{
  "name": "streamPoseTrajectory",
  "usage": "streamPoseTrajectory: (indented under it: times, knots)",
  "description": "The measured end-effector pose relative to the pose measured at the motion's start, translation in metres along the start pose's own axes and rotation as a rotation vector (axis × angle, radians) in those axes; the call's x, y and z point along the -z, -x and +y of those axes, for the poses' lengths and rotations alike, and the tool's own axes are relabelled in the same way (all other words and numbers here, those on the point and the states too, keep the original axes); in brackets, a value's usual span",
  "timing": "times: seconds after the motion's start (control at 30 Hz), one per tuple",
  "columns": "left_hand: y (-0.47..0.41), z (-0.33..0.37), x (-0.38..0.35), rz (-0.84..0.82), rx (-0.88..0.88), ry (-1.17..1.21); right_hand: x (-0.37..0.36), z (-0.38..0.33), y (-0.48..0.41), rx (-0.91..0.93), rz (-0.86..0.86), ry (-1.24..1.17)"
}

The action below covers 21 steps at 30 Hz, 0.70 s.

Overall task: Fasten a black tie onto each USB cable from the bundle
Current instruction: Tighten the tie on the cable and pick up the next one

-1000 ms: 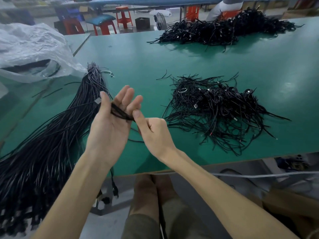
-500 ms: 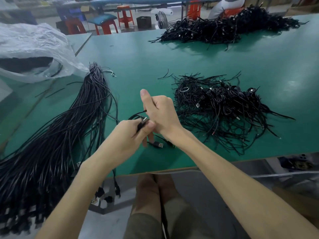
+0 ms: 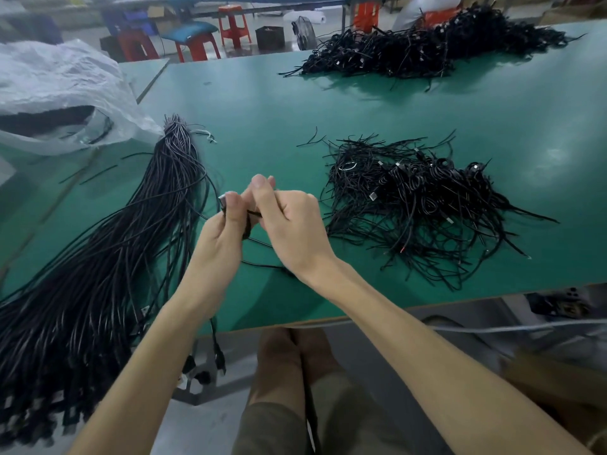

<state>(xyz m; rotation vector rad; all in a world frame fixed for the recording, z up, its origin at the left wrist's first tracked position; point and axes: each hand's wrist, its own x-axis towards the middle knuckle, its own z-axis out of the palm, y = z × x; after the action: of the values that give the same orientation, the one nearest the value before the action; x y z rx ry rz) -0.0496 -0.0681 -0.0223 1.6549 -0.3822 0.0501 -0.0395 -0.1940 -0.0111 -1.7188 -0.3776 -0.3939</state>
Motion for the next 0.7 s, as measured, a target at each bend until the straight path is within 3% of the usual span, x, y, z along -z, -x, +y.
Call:
streamPoseTrajectory:
  times: [0.3,0.43,0.7]
  knots:
    - [-0.009,0.024,-0.008,0.106,0.19,0.724,-0.008,0.008,0.01,-0.019,0.025,0.102]
    - [-0.012,0.035,0.004,0.153,0.187,1.217,-0.005,0.021,0.017,-0.057,-0.019,0.182]
    - [-0.01,0.034,0.009,-0.024,0.222,1.14,0.004,0.024,0.01,-0.029,-0.008,0.291]
